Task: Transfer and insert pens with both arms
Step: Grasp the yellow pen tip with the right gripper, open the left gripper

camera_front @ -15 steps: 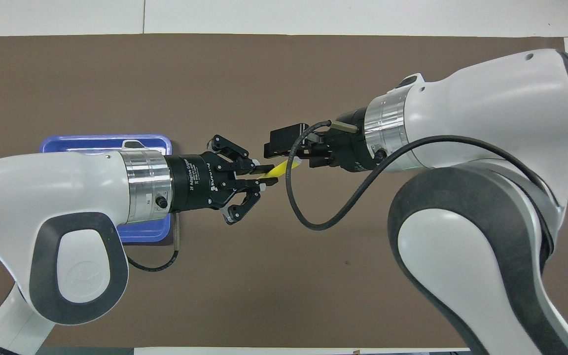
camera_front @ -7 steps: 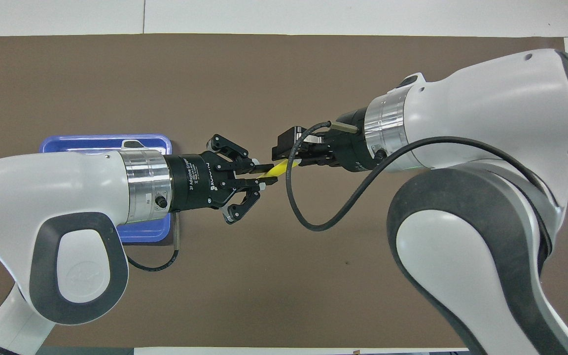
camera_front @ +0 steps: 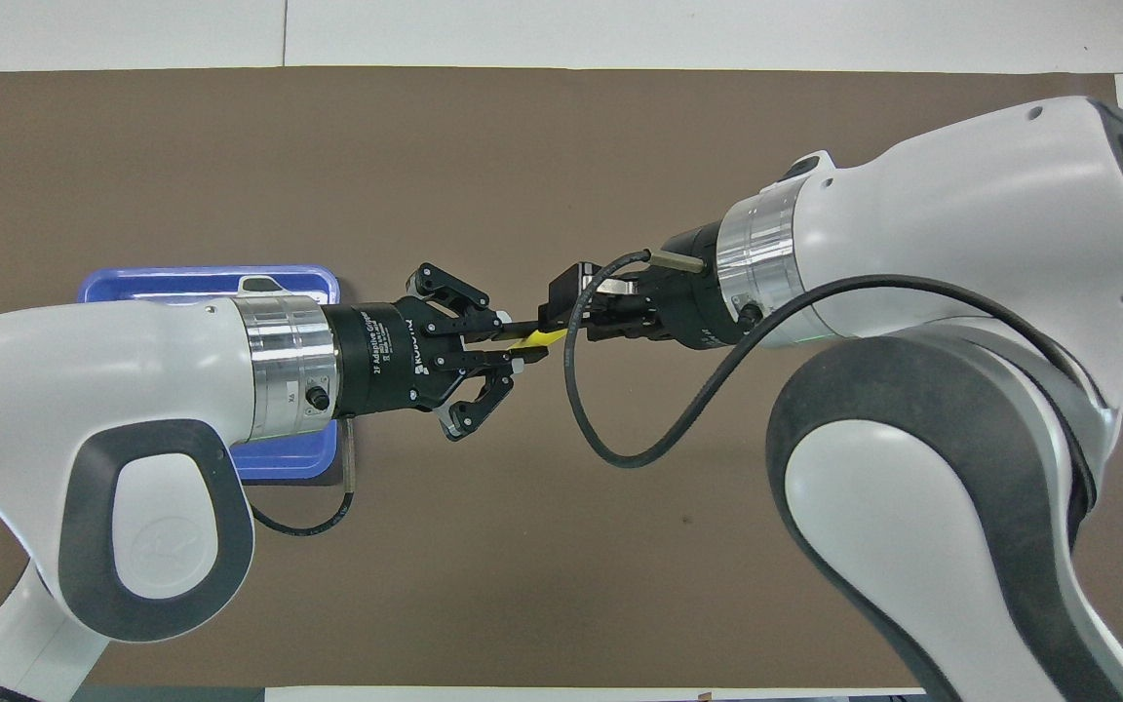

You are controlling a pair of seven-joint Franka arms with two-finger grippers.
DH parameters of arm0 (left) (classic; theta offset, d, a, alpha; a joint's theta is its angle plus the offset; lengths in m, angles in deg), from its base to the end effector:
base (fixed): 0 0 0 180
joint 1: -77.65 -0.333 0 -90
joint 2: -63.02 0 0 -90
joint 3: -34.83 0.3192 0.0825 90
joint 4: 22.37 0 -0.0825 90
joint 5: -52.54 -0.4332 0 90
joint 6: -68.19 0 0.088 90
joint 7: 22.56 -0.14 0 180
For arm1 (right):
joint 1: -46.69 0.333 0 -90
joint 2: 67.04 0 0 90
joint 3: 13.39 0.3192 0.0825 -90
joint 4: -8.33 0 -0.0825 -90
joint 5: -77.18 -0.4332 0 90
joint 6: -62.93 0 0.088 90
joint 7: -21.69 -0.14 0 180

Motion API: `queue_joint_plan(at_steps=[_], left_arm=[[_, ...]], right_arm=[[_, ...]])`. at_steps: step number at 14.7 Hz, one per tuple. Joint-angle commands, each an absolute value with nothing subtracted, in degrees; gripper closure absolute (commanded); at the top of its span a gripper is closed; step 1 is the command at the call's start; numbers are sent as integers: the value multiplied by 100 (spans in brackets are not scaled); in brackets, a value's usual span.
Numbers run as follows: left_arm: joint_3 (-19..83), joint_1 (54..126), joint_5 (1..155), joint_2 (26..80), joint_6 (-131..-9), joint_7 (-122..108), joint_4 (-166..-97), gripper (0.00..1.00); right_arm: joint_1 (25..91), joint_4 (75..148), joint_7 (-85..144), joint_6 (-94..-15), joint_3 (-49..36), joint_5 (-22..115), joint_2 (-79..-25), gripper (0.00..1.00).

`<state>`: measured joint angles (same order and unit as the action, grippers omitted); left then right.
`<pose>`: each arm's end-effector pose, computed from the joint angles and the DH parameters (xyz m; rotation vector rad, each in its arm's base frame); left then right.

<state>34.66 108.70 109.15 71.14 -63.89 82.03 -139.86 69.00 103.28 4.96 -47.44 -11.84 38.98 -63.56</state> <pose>0.5061 -0.3507 0.5187 1.4435 1.8717 -0.8232 0.5791 0.3237 0.5674 -2.4634 0.0598 0.0472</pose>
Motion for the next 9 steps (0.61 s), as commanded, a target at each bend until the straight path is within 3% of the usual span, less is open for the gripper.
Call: queue_joint_plan(at_steps=[1,9], left_arm=[[3501,10938,11037,7295,-6541,8238,-14208,100],[3501,10938,11045,7321,-6558,8238,-14243,100]], right_arm=[[6910,10334,403,-4799,-1181,4026,-6397,51],[6919,10316,403,-5044,-1181,4044,-6388,51]])
